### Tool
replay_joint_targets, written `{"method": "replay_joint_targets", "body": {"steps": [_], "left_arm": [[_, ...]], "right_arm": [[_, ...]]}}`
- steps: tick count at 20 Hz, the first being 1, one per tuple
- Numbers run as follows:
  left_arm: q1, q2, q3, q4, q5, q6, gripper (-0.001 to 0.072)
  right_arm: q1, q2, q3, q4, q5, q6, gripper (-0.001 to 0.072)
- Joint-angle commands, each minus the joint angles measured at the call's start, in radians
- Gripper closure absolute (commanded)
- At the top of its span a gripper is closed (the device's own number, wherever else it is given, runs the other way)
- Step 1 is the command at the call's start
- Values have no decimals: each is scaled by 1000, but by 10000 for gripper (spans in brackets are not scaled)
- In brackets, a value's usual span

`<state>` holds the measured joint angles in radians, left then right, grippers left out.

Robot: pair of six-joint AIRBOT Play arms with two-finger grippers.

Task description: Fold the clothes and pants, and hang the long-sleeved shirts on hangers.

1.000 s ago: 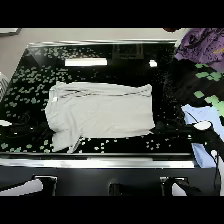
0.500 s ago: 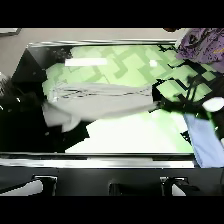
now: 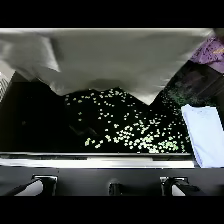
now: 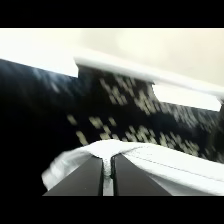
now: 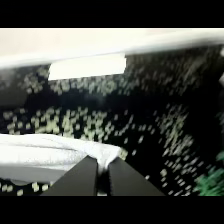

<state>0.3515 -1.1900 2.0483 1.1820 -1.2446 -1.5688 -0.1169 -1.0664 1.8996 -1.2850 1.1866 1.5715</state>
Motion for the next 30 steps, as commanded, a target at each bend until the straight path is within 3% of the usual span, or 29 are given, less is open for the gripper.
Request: {"method": "replay_joint_targets", "body": {"steps": [1, 6, 11, 14, 19, 25, 30], "left_arm": [[-1, 227, -49, 141, -24, -70, 692], [-1, 434, -130, 263, -26, -172, 691], [-2, 401, -149, 253, -66, -170, 692], [-2, 267, -215, 138, -151, -104, 692], [-71, -125, -306, 78, -122, -1, 692], [-193, -605, -256, 79, 135, 18, 692], [-216, -732, -132, 86, 266, 29, 692]], "right_arm": [[1, 99, 146, -65, 166, 50, 685], [1, 223, 146, -142, 193, 131, 685], [1, 125, 144, -156, 204, 167, 685], [1, -48, 144, -121, 251, 199, 685], [4, -437, 123, -66, 261, 196, 685], [4, -785, 124, -21, 64, 194, 685], [4, -869, 124, -21, -20, 166, 685]]}}
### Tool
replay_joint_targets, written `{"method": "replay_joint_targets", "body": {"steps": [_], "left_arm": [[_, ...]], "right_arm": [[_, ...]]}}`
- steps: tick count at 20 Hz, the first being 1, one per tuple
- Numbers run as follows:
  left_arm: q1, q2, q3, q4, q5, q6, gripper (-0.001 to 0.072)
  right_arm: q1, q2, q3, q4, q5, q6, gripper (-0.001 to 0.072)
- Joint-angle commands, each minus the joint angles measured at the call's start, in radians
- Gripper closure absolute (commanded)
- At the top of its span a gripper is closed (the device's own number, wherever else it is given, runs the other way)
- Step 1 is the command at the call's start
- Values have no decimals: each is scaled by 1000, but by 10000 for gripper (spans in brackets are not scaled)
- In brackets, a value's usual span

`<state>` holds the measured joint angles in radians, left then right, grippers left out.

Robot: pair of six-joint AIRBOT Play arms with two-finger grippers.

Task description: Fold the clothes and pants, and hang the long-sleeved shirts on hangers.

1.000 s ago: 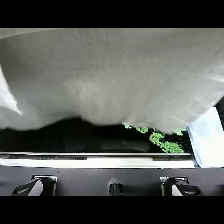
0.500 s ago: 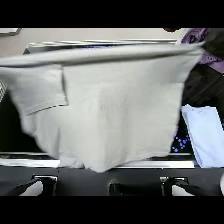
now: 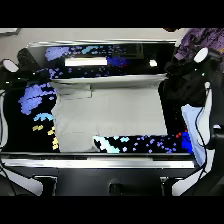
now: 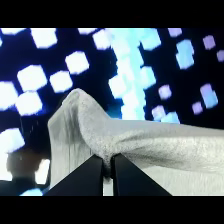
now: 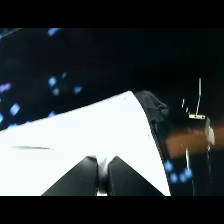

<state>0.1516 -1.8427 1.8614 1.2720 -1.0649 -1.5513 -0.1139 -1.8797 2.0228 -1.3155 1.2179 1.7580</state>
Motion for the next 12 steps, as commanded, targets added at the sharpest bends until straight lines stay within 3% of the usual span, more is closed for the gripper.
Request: {"method": "replay_joint_targets", "body": {"steps": [1, 8, 12], "left_arm": [[-14, -77, 66, -4, 80, 12, 692], [-12, -76, 82, 34, -303, 6, 691], [-12, -96, 82, 82, -464, 3, 690]], "right_arm": [[1, -55, 0, 6, -36, -26, 685], [1, -54, -3, -38, 240, -26, 685], [1, -54, -35, -72, 308, -15, 684]]}}
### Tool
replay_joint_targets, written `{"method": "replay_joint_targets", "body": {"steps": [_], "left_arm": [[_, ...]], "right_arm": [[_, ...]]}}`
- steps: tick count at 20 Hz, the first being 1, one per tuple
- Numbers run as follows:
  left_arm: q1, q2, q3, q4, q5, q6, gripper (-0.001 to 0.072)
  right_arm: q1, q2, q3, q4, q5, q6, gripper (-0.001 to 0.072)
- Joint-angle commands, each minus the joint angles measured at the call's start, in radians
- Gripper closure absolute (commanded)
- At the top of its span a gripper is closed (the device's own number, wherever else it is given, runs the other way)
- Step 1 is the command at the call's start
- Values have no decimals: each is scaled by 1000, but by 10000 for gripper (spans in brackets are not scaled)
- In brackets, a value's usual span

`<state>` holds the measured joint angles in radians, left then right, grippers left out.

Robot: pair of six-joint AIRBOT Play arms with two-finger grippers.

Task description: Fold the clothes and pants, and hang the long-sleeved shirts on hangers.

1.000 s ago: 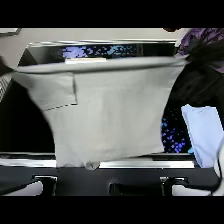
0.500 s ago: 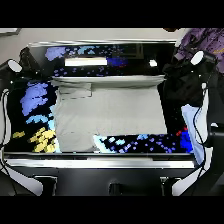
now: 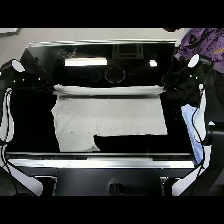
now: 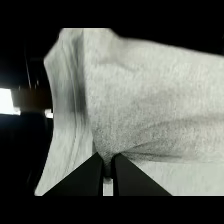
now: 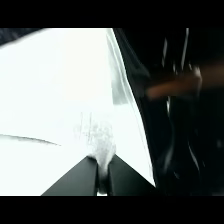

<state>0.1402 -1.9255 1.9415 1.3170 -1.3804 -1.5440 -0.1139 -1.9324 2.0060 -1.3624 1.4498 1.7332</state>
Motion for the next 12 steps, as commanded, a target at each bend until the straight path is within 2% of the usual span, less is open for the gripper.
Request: {"method": "replay_joint_targets", "body": {"steps": [1, 12], "left_arm": [[0, -21, 2, 38, -169, -4, 690], [-5, -62, -3, 37, -183, -4, 689]], "right_arm": [[1, -1, -33, -25, 84, 10, 684], [1, -62, -87, -10, 98, 10, 683]]}}
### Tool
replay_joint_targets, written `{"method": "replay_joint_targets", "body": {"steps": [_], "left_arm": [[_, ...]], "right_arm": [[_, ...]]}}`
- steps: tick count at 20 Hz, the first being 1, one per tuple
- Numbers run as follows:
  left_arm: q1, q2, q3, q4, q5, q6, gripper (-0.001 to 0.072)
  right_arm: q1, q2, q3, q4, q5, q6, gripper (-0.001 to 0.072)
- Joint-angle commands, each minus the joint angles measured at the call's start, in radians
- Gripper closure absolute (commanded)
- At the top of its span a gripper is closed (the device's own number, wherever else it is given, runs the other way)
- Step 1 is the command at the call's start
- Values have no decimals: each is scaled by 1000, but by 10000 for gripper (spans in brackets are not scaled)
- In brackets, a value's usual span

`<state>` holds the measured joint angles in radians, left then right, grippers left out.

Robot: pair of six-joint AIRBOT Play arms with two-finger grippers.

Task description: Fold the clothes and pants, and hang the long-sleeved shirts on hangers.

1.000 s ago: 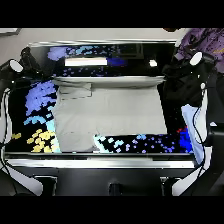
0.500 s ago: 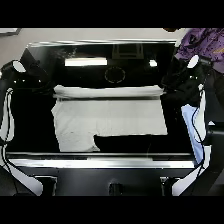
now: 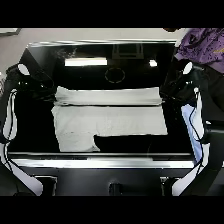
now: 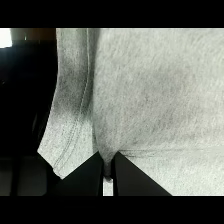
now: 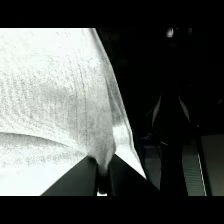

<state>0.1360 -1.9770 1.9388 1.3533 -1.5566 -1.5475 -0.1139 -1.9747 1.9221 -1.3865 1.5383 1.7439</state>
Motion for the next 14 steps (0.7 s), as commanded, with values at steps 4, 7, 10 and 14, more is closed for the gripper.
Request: {"method": "replay_joint_targets", "body": {"steps": [4, 7, 10, 14], "left_arm": [[0, -31, 0, 0, -6, 0, 684], [0, -43, 0, -1, 14, -8, 640], [0, -45, 3, -3, 75, -51, 379], [7, -32, 100, -2, 82, -95, 99]], "right_arm": [[1, -42, -3, 26, 12, -1, 680], [1, -60, -3, 26, 5, -1, 621], [1, -60, -3, 32, -21, -1, 534], [1, -33, -2, 43, 13, -2, 450]]}}
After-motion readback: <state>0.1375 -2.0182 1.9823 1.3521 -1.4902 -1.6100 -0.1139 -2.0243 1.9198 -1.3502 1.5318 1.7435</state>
